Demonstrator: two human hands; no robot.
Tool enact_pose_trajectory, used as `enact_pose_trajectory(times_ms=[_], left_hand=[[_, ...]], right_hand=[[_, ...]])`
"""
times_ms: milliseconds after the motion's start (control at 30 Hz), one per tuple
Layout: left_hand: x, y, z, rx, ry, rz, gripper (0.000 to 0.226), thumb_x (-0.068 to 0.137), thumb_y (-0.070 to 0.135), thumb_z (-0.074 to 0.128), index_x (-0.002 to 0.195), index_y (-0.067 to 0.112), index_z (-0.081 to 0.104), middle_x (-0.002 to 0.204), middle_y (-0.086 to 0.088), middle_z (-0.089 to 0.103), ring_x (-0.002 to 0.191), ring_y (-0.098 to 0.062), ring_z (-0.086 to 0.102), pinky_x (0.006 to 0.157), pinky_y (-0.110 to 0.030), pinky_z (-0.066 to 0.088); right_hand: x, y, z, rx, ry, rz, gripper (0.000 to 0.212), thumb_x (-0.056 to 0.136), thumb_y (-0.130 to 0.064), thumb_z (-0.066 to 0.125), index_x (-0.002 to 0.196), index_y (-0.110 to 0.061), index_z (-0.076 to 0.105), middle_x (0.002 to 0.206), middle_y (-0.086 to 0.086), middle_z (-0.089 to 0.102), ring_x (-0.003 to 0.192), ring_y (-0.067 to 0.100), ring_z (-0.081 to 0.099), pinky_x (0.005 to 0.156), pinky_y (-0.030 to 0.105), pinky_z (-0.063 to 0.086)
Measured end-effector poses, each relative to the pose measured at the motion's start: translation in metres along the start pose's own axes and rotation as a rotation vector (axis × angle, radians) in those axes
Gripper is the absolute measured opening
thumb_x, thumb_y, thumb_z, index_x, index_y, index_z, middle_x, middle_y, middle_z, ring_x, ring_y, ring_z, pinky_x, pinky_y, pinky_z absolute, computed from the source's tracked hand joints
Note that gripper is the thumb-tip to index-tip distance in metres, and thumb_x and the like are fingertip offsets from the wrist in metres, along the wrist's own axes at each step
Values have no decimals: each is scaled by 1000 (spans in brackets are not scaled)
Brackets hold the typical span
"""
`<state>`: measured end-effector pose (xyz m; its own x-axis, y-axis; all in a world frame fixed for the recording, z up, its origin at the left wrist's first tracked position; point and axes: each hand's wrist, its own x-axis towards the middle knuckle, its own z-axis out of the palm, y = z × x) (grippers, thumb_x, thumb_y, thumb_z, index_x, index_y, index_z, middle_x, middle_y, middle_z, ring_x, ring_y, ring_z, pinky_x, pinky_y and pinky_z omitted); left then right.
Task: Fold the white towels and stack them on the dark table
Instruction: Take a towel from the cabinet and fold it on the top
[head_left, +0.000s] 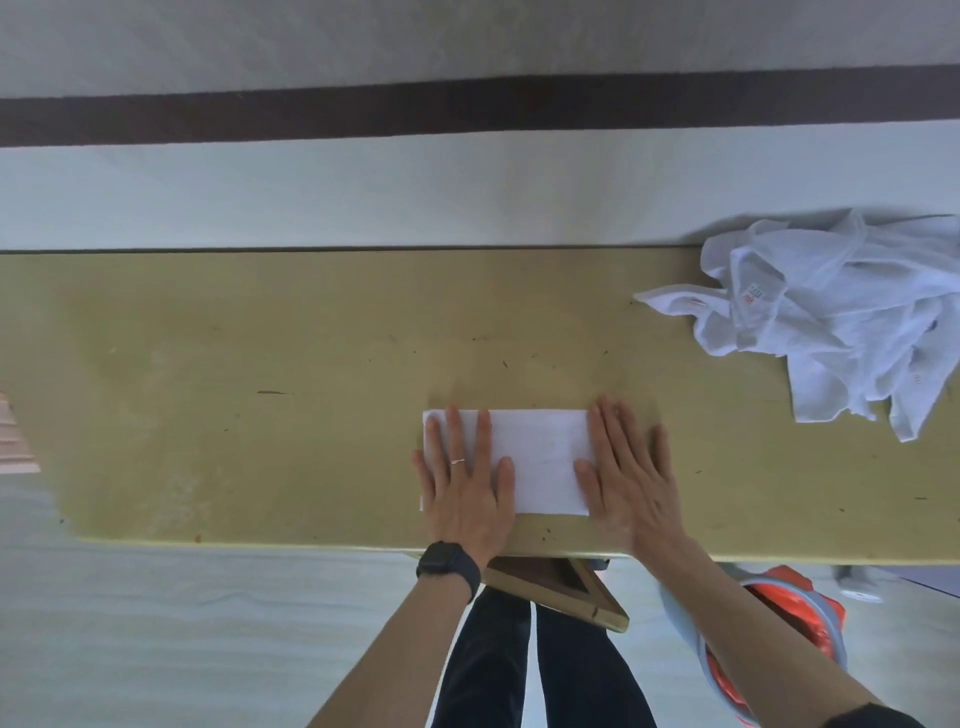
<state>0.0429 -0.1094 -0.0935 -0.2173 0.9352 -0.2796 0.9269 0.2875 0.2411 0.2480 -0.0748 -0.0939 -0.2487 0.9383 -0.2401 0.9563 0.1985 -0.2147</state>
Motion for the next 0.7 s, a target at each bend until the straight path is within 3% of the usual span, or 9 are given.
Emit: enact_pose_trajectory(times_ms=[133, 200, 233, 300, 333, 400, 500, 567, 700], left_hand=[[-1, -8, 1, 27, -5, 32, 67, 101, 52, 32, 158, 30, 7, 166, -5, -7, 151, -31, -13, 119, -54, -8], [-3, -9, -2, 15, 0, 6, 62, 101, 51, 34, 156, 30, 16, 166, -4, -4, 152, -29, -11, 119, -53, -9], [-4, -10, -4, 22, 2, -1, 59, 101, 51, 33, 155, 31, 20, 167, -4, -1, 152, -28, -11, 119, -52, -10], [-4, -13, -12, 39, -8, -8, 55, 102, 52, 29, 153, 35, 25, 166, -1, 7, 152, -26, -6, 118, -50, -7], [-3, -15, -16, 45, -15, -11, 52, 101, 52, 30, 151, 38, 29, 164, 0, 15, 151, -26, 0, 118, -49, -2], [-3, -19, -27, 83, 1, 23, 46, 99, 49, 35, 144, 40, 40, 152, -1, 37, 142, -27, 21, 112, -48, 13], [-4, -23, -39, 147, 42, 125, 37, 92, 42, 45, 128, 36, 53, 119, -1, 59, 115, -26, 44, 98, -44, 28], [-9, -24, -43, 176, 45, 184, 34, 87, 37, 54, 120, 33, 59, 101, 0, 66, 100, -26, 55, 91, -42, 33], [-29, -22, -44, 164, 11, 297, 35, 85, 36, 61, 119, 30, 62, 88, 1, 69, 85, -26, 59, 84, -41, 41]], right_hand=[[0, 2, 3, -30, 31, 2, 67, 101, -47, 23, 158, -12, 15, 166, 4, 12, 153, 19, 6, 120, 57, 11], [-3, -2, -1, -27, 147, 20, 64, 100, -43, 36, 153, -9, 31, 161, 14, 26, 151, 29, 20, 120, 55, 15], [-5, -5, -5, -34, 226, 13, 55, 97, -38, 46, 144, -10, 45, 152, 17, 40, 143, 34, 34, 116, 53, 23], [-9, -14, -10, -80, 376, 3, 26, 92, -26, 57, 113, -14, 66, 120, 8, 63, 111, 32, 59, 95, 46, 40], [-10, -20, -14, -102, 404, 23, 16, 91, -23, 56, 101, -16, 68, 105, 4, 67, 97, 30, 62, 85, 44, 41], [-4, -28, -21, -115, 390, 79, 17, 92, -20, 50, 93, -16, 67, 94, 1, 68, 88, 28, 60, 81, 42, 39], [22, -36, -30, -103, 298, 132, 27, 93, -26, 48, 111, -18, 67, 117, -2, 67, 112, 25, 56, 98, 46, 34], [45, -42, -38, -98, 175, 106, 36, 96, -32, 46, 126, -20, 61, 136, -4, 58, 134, 23, 42, 109, 51, 23], [78, -45, -40, -111, -45, 1, 52, 100, -35, 37, 152, -30, 32, 165, -3, 14, 152, 24, 1, 117, 53, -3]])
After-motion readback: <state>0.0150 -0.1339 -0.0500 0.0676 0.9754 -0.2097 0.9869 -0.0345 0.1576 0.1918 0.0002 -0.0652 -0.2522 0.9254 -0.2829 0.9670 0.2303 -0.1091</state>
